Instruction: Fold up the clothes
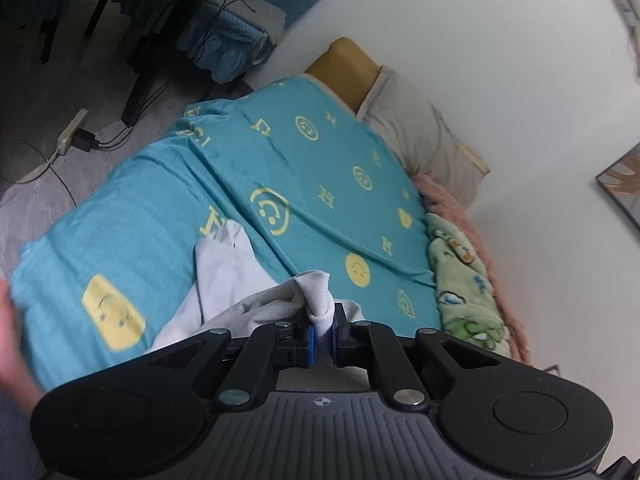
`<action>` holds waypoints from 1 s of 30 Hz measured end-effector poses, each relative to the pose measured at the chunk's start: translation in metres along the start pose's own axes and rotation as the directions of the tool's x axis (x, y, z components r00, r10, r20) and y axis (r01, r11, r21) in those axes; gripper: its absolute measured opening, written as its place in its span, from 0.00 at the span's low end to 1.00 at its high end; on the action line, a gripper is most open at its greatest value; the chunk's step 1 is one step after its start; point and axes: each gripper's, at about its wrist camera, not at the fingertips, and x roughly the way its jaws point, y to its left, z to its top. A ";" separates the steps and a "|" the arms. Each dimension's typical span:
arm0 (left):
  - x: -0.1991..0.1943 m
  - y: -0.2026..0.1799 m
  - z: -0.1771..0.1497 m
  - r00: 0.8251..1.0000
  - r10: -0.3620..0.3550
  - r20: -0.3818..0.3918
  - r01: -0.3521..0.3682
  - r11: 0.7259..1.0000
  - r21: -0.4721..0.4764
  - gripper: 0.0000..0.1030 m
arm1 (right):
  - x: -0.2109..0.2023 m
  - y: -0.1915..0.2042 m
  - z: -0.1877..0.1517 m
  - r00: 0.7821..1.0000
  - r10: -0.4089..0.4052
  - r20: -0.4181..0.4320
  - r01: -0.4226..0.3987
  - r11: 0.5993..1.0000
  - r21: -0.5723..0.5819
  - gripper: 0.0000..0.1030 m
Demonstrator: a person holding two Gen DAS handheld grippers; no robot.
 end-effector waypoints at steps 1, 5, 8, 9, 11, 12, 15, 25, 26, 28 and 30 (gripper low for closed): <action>0.014 -0.003 0.007 1.000 0.011 -0.008 -0.011 1.000 0.004 0.08 | 0.013 0.001 0.004 1.000 -0.011 -0.008 0.011 1.000 -0.007 0.10; 0.064 -0.008 0.029 0.999 0.026 -0.044 -0.025 0.999 0.033 0.08 | 0.061 -0.002 0.014 0.998 -0.048 -0.036 0.047 0.998 -0.035 0.10; 0.095 -0.005 0.037 0.998 0.031 -0.055 -0.028 0.998 0.064 0.08 | 0.090 -0.008 0.018 0.997 -0.057 -0.058 0.054 0.998 -0.043 0.10; 0.104 -0.004 0.038 0.998 0.037 -0.053 -0.032 0.996 0.086 0.08 | 0.099 -0.010 0.018 0.996 -0.056 -0.064 0.053 0.997 -0.048 0.10; 0.121 0.000 0.039 0.998 0.045 -0.054 -0.038 0.992 0.119 0.08 | 0.116 -0.015 0.017 0.995 -0.058 -0.075 0.054 0.997 -0.054 0.10; 0.128 0.003 0.040 0.998 0.043 -0.055 -0.036 0.992 0.121 0.08 | 0.124 -0.017 0.016 0.995 -0.061 -0.082 0.057 0.997 -0.051 0.10; 0.149 0.013 0.043 0.997 0.038 -0.067 -0.031 0.994 0.105 0.09 | 0.145 -0.023 0.016 0.993 -0.071 -0.097 0.067 0.997 -0.049 0.10; 0.184 0.013 0.043 0.994 0.088 -0.068 -0.071 0.973 0.221 0.10 | 0.176 -0.029 0.020 0.987 -0.091 -0.136 0.078 0.992 -0.097 0.11; 0.182 0.010 0.041 0.995 0.081 -0.063 -0.063 0.968 0.244 0.11 | 0.176 -0.030 0.020 0.986 -0.089 -0.138 0.077 0.993 -0.090 0.12; 0.177 0.004 0.038 0.996 0.065 -0.054 -0.046 0.956 0.288 0.28 | 0.174 -0.029 0.020 0.986 -0.087 -0.139 0.075 0.993 -0.091 0.12; 0.172 -0.002 0.035 0.998 0.048 -0.046 -0.030 0.943 0.332 0.63 | 0.170 -0.023 0.018 0.987 -0.090 -0.136 0.074 0.990 -0.119 0.19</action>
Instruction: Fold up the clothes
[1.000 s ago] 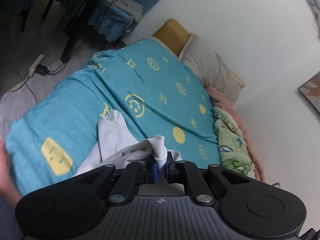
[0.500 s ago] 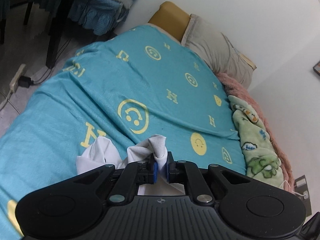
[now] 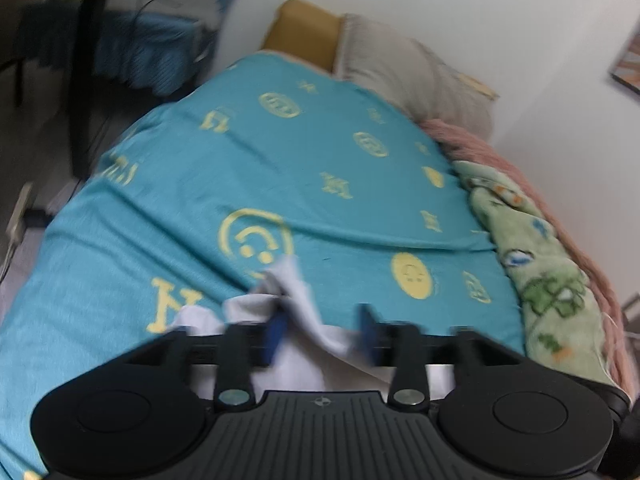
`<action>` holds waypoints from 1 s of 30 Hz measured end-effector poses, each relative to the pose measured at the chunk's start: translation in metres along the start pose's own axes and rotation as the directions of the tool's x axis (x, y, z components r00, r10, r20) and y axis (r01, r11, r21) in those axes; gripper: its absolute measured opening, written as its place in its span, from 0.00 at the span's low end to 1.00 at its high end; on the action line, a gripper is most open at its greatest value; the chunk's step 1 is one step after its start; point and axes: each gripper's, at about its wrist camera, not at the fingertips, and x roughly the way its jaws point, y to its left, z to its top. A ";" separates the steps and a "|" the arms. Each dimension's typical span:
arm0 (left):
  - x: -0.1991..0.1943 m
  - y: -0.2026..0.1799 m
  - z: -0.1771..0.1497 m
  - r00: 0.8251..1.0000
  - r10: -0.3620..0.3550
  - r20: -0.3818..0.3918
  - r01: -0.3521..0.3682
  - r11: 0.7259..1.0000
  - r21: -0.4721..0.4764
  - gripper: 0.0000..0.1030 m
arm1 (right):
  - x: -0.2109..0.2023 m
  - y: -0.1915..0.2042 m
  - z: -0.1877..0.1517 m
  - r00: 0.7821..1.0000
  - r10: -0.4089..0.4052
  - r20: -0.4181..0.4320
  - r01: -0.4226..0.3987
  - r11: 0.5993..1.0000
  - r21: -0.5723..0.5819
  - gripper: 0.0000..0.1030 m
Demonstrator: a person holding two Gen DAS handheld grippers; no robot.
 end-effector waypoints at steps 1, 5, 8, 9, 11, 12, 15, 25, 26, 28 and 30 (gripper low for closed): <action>-0.004 -0.005 -0.002 1.000 -0.005 0.011 0.005 1.000 0.028 0.70 | -0.003 0.003 -0.001 1.000 0.003 0.004 -0.003 1.000 -0.017 0.25; -0.017 -0.018 -0.014 0.999 -0.013 0.048 0.006 0.989 0.147 0.80 | -0.021 0.012 -0.011 0.997 0.069 0.036 -0.067 0.996 -0.057 0.79; -0.021 -0.024 -0.024 0.999 0.001 0.050 -0.012 0.978 0.209 0.81 | -0.032 0.016 -0.020 0.994 0.096 0.045 -0.091 0.991 -0.097 0.79; -0.021 -0.024 -0.026 0.999 0.009 0.048 -0.020 0.974 0.225 0.81 | -0.035 0.017 -0.022 0.994 0.098 0.048 -0.092 0.989 -0.116 0.78; -0.016 -0.023 -0.029 0.999 0.040 0.037 -0.048 0.970 0.239 0.81 | -0.034 0.021 -0.025 0.995 0.082 0.050 -0.073 0.982 -0.172 0.75; -0.012 -0.023 -0.030 0.998 0.054 0.025 -0.058 0.969 0.240 0.81 | -0.030 0.023 -0.025 0.997 0.072 0.040 -0.063 0.978 -0.199 0.72; 0.003 -0.023 -0.031 0.996 0.090 0.002 -0.087 0.960 0.266 0.81 | -0.004 0.026 -0.023 0.999 0.051 0.001 -0.049 0.971 -0.234 0.72; 0.028 -0.022 -0.036 0.986 0.164 -0.037 -0.147 0.945 0.294 0.81 | 0.030 0.030 -0.027 0.999 0.005 -0.045 -0.019 0.949 -0.316 0.70; 0.024 -0.023 -0.037 0.987 0.159 -0.031 -0.143 0.945 0.296 0.81 | 0.027 0.030 -0.028 0.999 0.005 -0.041 -0.018 0.949 -0.315 0.70; 0.014 -0.026 -0.040 0.988 0.150 -0.019 -0.137 0.944 0.299 0.81 | 0.018 0.030 -0.029 0.999 0.009 -0.037 -0.020 0.955 -0.296 0.70; 0.001 -0.028 -0.043 0.990 0.138 -0.009 -0.129 0.946 0.299 0.81 | 0.006 0.028 -0.031 0.999 0.010 -0.031 -0.019 0.961 -0.275 0.71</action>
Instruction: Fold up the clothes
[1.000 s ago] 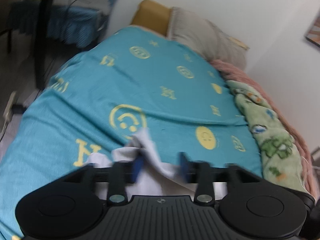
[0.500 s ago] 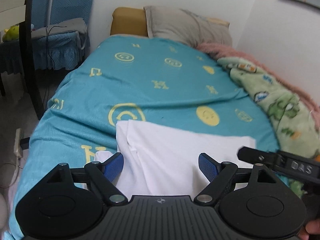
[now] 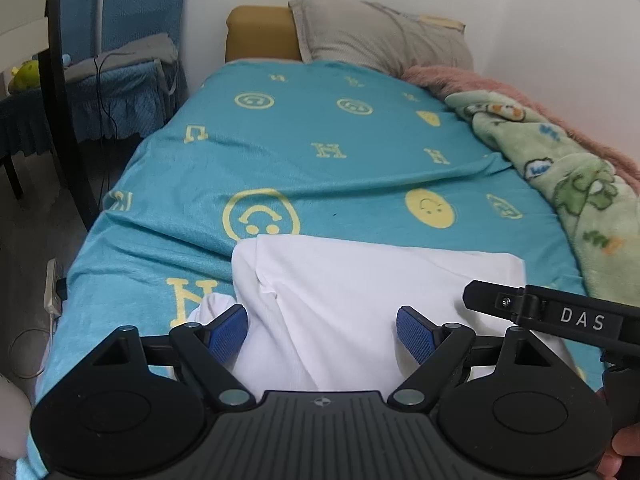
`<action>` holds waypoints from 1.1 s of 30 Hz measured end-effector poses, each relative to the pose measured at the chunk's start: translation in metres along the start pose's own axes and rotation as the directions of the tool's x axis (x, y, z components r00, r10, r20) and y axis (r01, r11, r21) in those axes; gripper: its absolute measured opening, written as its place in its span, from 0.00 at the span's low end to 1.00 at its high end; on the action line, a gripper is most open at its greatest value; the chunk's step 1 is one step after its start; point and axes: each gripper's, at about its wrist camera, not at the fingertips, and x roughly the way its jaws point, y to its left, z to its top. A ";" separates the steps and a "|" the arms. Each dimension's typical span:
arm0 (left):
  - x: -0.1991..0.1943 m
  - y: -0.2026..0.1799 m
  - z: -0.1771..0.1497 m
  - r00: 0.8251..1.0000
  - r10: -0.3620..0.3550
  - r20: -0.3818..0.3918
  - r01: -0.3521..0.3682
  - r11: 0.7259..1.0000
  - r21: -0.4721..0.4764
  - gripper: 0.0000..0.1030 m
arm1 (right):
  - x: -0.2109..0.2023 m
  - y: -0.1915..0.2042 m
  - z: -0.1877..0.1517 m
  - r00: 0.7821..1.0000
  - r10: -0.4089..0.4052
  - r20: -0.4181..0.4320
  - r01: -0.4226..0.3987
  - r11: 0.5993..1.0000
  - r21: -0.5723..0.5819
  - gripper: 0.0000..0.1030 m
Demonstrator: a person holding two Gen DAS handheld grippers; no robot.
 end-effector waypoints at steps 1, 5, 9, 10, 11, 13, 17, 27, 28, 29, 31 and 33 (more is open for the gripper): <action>-0.008 -0.001 -0.002 1.000 -0.006 0.007 0.006 1.000 -0.002 0.81 | -0.008 0.000 -0.002 1.000 -0.006 0.006 0.006 1.000 0.003 0.71; -0.037 -0.005 -0.015 0.999 -0.028 0.018 0.028 1.000 0.012 0.81 | -0.039 0.001 -0.014 1.000 -0.022 0.018 0.022 1.000 0.014 0.71; -0.044 -0.016 -0.029 1.000 0.007 -0.011 -0.006 0.998 0.061 0.81 | -0.052 -0.002 -0.028 0.999 -0.014 -0.030 0.015 0.999 0.047 0.71; -0.041 -0.020 -0.032 0.999 0.030 -0.026 -0.027 0.997 0.078 0.81 | -0.051 -0.002 -0.031 0.999 -0.016 -0.050 0.018 0.999 0.049 0.70; -0.037 -0.022 -0.035 0.998 0.045 -0.041 -0.041 0.995 0.093 0.81 | -0.051 -0.002 -0.034 0.997 -0.025 -0.067 0.028 0.998 0.049 0.70; -0.032 -0.022 -0.040 0.996 0.056 -0.066 -0.049 0.994 0.101 0.81 | -0.055 0.000 -0.036 0.997 -0.046 -0.067 0.050 0.998 0.049 0.70; -0.030 -0.021 -0.042 0.995 0.060 -0.076 -0.053 0.993 0.101 0.81 | -0.080 0.000 -0.031 1.000 -0.004 0.005 0.004 0.997 0.083 0.71; -0.026 -0.018 -0.040 0.994 0.058 -0.091 -0.053 0.997 0.058 0.81 | -0.075 -0.049 -0.060 0.924 0.367 -0.103 -0.234 0.760 0.606 0.75; -0.025 -0.019 -0.040 0.994 0.063 -0.089 -0.057 0.996 0.063 0.81 | -0.071 -0.052 -0.064 0.919 0.378 -0.113 -0.225 0.738 0.637 0.75; -0.024 -0.020 -0.040 0.994 0.067 -0.088 -0.061 0.996 0.068 0.82 | -0.066 -0.053 -0.067 0.912 0.391 -0.123 -0.219 0.718 0.661 0.75; -0.023 -0.021 -0.040 0.993 0.075 -0.089 -0.069 0.995 0.066 0.81 | -0.055 -0.054 -0.075 0.895 0.420 -0.147 -0.207 0.684 0.699 0.75; -0.022 -0.021 -0.039 0.993 0.079 -0.090 -0.074 0.995 0.060 0.82 | -0.051 -0.056 -0.085 0.878 0.450 -0.162 -0.184 0.631 0.753 0.75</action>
